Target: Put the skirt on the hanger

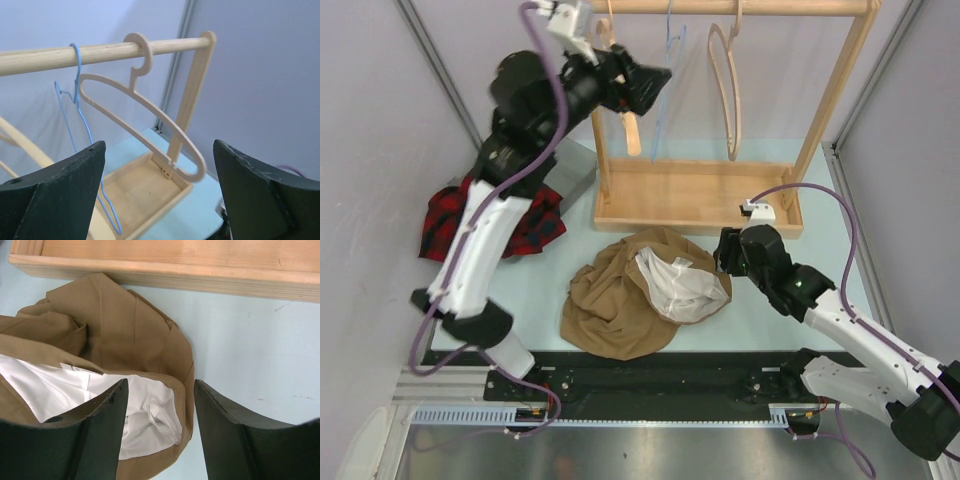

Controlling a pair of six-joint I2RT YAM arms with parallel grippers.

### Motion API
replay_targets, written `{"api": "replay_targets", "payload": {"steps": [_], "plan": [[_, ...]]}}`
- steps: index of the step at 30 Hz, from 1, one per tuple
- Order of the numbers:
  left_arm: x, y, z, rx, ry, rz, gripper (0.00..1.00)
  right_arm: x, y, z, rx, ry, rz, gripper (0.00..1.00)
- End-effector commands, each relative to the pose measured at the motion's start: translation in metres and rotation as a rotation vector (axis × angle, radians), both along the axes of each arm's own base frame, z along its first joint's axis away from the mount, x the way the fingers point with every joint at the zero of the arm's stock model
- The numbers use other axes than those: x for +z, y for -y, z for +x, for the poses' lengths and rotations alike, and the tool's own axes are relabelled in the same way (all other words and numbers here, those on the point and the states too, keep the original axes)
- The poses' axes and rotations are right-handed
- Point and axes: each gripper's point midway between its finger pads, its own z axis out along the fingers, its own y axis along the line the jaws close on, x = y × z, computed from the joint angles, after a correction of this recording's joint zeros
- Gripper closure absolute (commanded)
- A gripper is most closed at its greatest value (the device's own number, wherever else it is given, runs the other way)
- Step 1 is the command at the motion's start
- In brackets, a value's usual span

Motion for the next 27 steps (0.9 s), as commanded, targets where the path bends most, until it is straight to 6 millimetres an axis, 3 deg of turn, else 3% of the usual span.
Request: {"api": "replay_targets", "payload": {"steps": [1, 3, 6, 7, 10, 12, 18, 21, 27], "plan": [[-0.012, 0.014, 0.067, 0.136, -0.036, 0.022, 0.09, 0.023, -0.003, 0.013, -0.016, 0.061, 0.033, 0.4], [-0.032, 0.022, 0.095, 0.186, -0.079, 0.036, 0.09, 0.022, -0.002, 0.015, -0.026, 0.049, 0.041, 0.4], [-0.046, 0.025, 0.116, 0.227, -0.086, 0.035, 0.1, 0.022, 0.002, 0.016, -0.043, 0.045, 0.049, 0.39], [-0.062, 0.03, 0.125, 0.229, -0.103, 0.057, 0.1, 0.02, 0.002, 0.015, -0.044, 0.04, 0.054, 0.39], [-0.08, 0.037, 0.144, 0.255, -0.107, 0.074, 0.1, 0.017, 0.003, 0.012, -0.039, 0.016, 0.066, 0.39], [-0.084, 0.034, 0.154, 0.299, -0.107, 0.073, 0.1, 0.016, 0.003, 0.011, -0.037, 0.009, 0.07, 0.39], [-0.098, 0.035, 0.173, 0.347, -0.099, 0.091, 0.14, 0.011, 0.003, 0.014, -0.044, -0.008, 0.069, 0.39], [-0.105, 0.035, 0.179, 0.364, -0.1, 0.107, 0.23, 0.01, 0.004, 0.016, -0.049, -0.011, 0.066, 0.39], [-0.123, 0.033, 0.193, 0.395, -0.115, 0.141, 0.25, 0.01, 0.009, 0.019, -0.066, -0.009, 0.067, 0.39]]}}
